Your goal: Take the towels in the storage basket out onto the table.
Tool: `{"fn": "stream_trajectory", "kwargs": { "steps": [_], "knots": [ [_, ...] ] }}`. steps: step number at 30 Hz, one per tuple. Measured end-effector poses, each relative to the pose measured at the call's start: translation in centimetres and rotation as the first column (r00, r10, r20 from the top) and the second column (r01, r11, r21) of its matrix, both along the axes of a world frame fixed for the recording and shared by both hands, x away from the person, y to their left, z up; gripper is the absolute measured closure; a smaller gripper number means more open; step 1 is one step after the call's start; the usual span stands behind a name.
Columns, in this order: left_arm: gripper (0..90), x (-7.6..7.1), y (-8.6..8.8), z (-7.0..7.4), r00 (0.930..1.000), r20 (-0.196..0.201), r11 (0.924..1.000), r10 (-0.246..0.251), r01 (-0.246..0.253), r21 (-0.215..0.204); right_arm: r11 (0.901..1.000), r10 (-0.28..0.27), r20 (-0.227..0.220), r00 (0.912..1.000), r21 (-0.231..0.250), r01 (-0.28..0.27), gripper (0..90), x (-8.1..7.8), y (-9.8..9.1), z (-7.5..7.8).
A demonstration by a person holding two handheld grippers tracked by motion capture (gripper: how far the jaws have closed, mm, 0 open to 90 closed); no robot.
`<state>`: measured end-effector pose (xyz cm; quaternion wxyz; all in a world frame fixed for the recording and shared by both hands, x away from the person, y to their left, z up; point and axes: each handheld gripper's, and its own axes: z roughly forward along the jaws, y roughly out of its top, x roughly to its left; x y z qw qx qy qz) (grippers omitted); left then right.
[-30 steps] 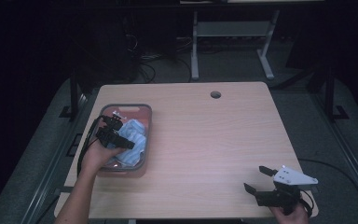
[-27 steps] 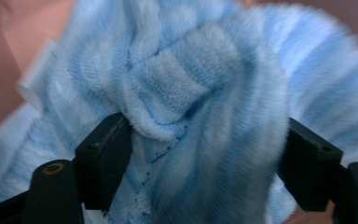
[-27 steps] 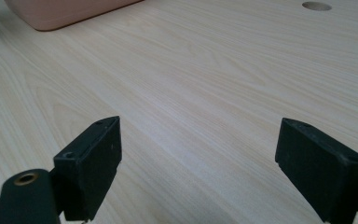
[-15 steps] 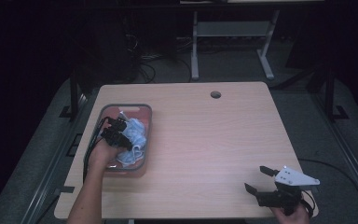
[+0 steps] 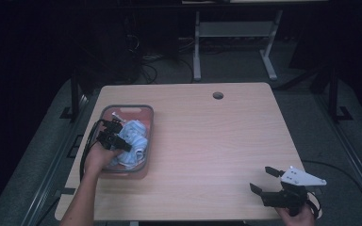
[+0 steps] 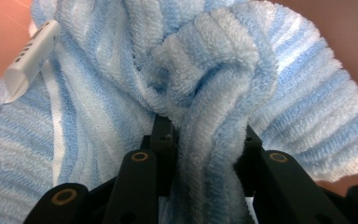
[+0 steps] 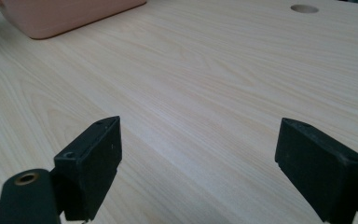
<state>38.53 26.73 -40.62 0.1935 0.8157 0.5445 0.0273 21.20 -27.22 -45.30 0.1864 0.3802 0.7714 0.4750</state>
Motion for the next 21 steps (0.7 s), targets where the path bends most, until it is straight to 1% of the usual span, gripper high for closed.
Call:
{"fn": "stream_trajectory", "kwargs": {
  "steps": [2,4,5,9,12,14,16,18,19,20,21],
  "knots": [
    [69.5,-0.3,0.5,0.4,0.9998,0.015,0.9989,0.013,-0.012,-0.046,1.0,-0.003,0.0,1.0,-0.003,0.003,14.0,-0.1,0.0,0.1],
    [69.6,-0.8,0.9,0.9,0.9992,0.039,0.9964,0.012,-0.009,-0.085,1.0,-0.008,0.005,1.0,-0.005,0.008,14.0,-0.1,0.0,0.1],
    [69.7,-1.0,1.1,1.1,0.999,0.044,0.9943,0.008,-0.004,-0.107,0.9999,-0.015,0.004,0.9999,-0.004,0.016,14.0,-0.1,-0.1,0.1],
    [69.7,-1.8,1.4,1.9,0.9972,0.073,0.9908,-0.018,0.028,-0.132,0.999,-0.043,-0.009,0.999,-0.006,0.043,14.0,0.1,-0.4,0.0],
    [69.7,-2.2,1.8,2.4,0.9958,0.09,0.9875,-0.016,0.03,-0.155,0.9983,-0.057,-0.017,0.9983,-0.011,0.056,14.0,0.3,-0.6,-0.1],
    [69.7,-2.4,2.1,2.7,0.9949,0.101,0.9824,-0.007,0.026,-0.185,0.9979,-0.065,-0.015,0.9978,-0.009,0.065,14.0,0.3,-0.7,0.0],
    [69.7,-2.6,2.4,2.9,0.994,0.109,0.9744,0.007,0.017,-0.224,0.9975,-0.07,-0.014,0.9975,-0.006,0.07,14.0,0.3,-0.8,0.0],
    [69.7,-2.9,2.8,3.3,0.9923,0.123,0.9678,0.018,0.013,-0.251,0.9974,-0.072,-0.017,0.9972,-0.004,0.072,14.0,0.4,-0.8,-0.1],
    [69.7,-2.9,3.0,3.4,0.992,0.124,0.9625,0.02,0.015,-0.271,0.9971,-0.075,-0.021,0.9969,-0.006,0.075,13.9,0.4,-0.8,-0.1],
    [69.6,-3.1,3.1,3.6,0.9907,0.132,0.9562,0.033,0.007,-0.292,0.9971,-0.076,-0.02,0.9969,-0.007,0.076,14.0,0.4,-0.8,-0.2],
    [69.6,-3.2,3.2,3.8,0.9901,0.136,0.9521,0.037,0.007,-0.306,0.9971,-0.076,-0.018,0.997,-0.008,0.076,14.0,0.4,-0.8,-0.1]
  ]
}}
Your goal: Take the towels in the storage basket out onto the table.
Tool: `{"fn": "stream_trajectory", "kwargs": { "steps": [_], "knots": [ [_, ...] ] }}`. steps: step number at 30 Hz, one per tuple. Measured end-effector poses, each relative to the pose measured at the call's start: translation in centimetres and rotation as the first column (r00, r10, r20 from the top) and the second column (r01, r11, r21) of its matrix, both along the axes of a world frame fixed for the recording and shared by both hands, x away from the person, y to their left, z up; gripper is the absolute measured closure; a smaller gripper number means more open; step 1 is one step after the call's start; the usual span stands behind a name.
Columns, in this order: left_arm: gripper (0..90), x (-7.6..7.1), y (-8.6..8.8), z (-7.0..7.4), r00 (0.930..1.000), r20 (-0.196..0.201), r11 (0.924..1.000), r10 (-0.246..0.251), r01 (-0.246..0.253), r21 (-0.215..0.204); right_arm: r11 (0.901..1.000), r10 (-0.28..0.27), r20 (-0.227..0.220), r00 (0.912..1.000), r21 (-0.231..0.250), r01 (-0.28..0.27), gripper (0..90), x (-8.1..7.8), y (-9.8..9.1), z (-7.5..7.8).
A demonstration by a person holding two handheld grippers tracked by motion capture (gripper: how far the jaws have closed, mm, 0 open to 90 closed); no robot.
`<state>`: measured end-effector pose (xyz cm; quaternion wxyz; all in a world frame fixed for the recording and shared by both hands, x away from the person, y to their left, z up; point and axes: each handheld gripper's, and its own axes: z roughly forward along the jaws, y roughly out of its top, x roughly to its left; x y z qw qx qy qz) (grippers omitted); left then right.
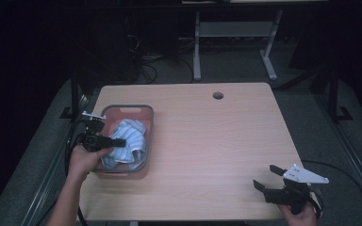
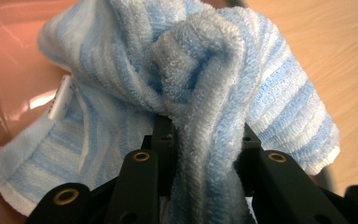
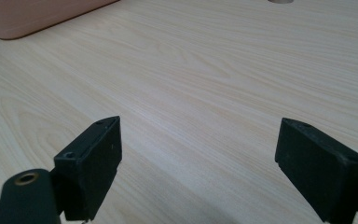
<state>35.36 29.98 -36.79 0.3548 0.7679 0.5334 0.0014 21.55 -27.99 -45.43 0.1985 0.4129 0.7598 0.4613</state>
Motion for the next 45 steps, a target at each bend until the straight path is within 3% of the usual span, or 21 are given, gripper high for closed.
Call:
{"fn": "stream_trajectory", "kwargs": {
  "steps": [3,7,13,29,45],
  "knots": [
    [69.7,-0.3,0.5,0.8,0.9998,0.018,0.9991,0.008,-0.007,-0.042,1.0,-0.005,0.01,0.9999,-0.002,0.005,14.0,-0.1,0.0,0.1],
    [69.6,-0.8,1.0,1.6,0.9993,0.034,0.9981,0.013,-0.011,-0.061,1.0,-0.008,0.007,0.9999,0.002,0.008,13.9,-0.1,-0.1,0.0],
    [69.7,-1.3,1.9,2.8,0.9975,0.061,0.9902,0.036,-0.028,-0.137,1.0,0.001,0.01,0.9999,-0.002,-0.001,13.9,-0.1,0.0,0.1],
    [69.7,-1.8,2.0,6.8,0.9885,0.146,0.9831,0.039,-0.012,-0.183,1.0,0.004,0.016,0.9999,-0.007,-0.004,13.9,-0.1,-0.2,0.1],
    [69.6,-1.7,0.1,10.0,0.9807,0.195,0.9819,0.0,0.037,-0.186,0.9999,-0.012,0.015,0.9998,0.0,0.012,13.9,-0.1,-0.5,0.1]
  ]
}}
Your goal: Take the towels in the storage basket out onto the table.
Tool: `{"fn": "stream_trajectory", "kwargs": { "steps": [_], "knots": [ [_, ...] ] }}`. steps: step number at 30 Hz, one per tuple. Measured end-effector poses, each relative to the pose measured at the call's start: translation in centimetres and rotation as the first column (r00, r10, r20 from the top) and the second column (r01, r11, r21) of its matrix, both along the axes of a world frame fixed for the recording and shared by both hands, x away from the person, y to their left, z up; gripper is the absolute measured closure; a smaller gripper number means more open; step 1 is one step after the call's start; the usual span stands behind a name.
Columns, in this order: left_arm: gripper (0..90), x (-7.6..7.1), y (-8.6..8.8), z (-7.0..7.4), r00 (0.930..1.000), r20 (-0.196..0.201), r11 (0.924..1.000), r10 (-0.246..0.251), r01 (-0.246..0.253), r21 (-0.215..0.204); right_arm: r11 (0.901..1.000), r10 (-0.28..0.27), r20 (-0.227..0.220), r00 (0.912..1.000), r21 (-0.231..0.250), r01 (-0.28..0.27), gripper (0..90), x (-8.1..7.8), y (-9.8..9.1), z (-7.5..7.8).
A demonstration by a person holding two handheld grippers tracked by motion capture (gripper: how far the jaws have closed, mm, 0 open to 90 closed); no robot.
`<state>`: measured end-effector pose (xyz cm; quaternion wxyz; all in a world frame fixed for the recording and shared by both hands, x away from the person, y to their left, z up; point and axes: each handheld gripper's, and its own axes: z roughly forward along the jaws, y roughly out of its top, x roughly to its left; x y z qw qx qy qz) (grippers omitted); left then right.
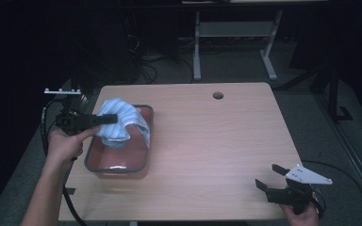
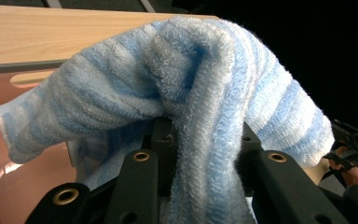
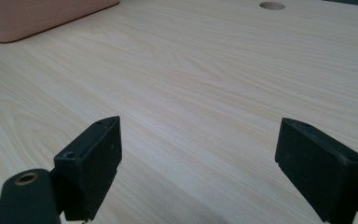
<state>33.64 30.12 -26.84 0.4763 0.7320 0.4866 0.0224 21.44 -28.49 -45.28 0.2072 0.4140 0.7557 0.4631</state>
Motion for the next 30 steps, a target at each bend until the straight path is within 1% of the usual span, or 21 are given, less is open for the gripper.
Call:
{"fn": "stream_trajectory", "kwargs": {
  "steps": [4,7,12,15,19,22,30],
  "knots": [
    [69.6,0.1,-0.7,0.6,0.9999,0.006,0.9999,-0.008,0.008,0.008,1.0,-0.006,0.003,1.0,0.002,0.006,13.9,0.0,0.0,0.1],
    [69.6,0.3,-1.4,1.1,0.9999,0.006,0.9998,-0.013,0.013,0.016,0.9999,-0.009,0.009,0.9999,-0.008,0.009,13.9,0.0,0.0,0.1],
    [69.6,0.6,-2.7,2.0,0.9997,0.015,0.9989,-0.018,0.017,0.044,0.9998,-0.015,0.009,0.9998,-0.01,0.015,13.9,0.0,0.0,0.1],
    [69.5,0.9,-3.6,2.5,0.9996,0.016,0.998,-0.024,0.023,0.058,0.9996,-0.024,0.017,0.9996,-0.01,0.024,13.9,0.0,0.1,0.2],
    [69.4,1.4,-4.7,3.1,0.9993,0.015,0.9965,-0.034,0.033,0.077,0.9996,-0.027,0.011,0.9996,-0.008,0.027,13.8,0.0,0.1,0.2],
    [69.4,1.7,-5.6,3.5,0.9989,0.015,0.9951,-0.045,0.043,0.089,0.9995,-0.03,0.017,0.9994,-0.008,0.03,13.8,0.0,0.0,0.3],
    [69.4,2.3,-7.8,4.2,0.9966,0.022,0.9925,-0.079,0.076,0.096,0.9995,-0.03,0.021,0.9993,-0.005,0.03,13.8,-0.1,0.0,0.4]
  ]
}}
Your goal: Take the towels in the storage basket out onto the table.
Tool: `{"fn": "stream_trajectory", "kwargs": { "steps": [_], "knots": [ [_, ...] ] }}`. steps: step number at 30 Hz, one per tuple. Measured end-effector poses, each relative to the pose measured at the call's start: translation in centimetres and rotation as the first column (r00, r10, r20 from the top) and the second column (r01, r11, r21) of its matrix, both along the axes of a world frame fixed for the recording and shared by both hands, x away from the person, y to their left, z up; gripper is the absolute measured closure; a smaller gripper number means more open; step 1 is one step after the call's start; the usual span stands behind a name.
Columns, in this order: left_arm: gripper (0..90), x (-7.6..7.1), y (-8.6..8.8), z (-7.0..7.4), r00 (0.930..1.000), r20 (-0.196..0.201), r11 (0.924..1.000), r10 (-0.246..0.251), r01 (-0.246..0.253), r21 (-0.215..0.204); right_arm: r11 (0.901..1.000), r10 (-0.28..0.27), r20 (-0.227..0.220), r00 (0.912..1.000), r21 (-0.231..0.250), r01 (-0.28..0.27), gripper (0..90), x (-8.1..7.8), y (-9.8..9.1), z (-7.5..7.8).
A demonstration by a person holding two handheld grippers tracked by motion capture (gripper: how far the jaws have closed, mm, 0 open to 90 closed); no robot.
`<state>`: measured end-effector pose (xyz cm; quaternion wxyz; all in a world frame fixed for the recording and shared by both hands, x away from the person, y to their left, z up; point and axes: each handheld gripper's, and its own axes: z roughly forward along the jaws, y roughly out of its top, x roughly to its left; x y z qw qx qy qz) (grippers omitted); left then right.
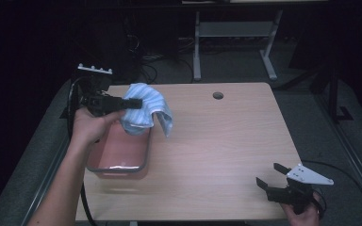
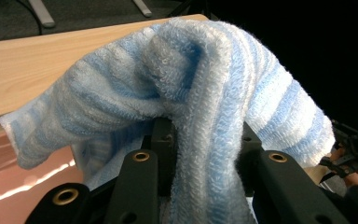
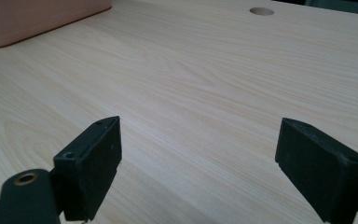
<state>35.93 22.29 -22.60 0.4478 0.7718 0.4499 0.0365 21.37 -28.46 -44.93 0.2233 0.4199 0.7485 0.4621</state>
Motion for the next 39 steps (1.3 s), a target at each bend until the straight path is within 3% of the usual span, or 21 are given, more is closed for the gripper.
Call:
{"fn": "stream_trajectory", "kwargs": {
  "steps": [12,21,39],
  "knots": [
    [69.4,0.9,-3.5,0.1,0.9983,-0.004,0.9981,-0.058,0.058,0.021,1.0,0.001,-0.004,1.0,0.009,-0.001,13.7,0.1,-0.1,-0.1],
    [69.1,1.8,-6.3,-1.0,0.9956,-0.019,0.995,-0.092,0.093,0.037,0.9999,0.01,-0.004,0.9999,0.008,-0.01,13.7,0.1,0.0,-0.1],
    [68.8,2.8,-10.2,-3.1,0.9892,-0.05,0.9884,-0.138,0.141,0.058,0.9997,0.002,-0.001,1.0,0.023,-0.002,13.7,-0.1,0.1,0.0]
  ]
}}
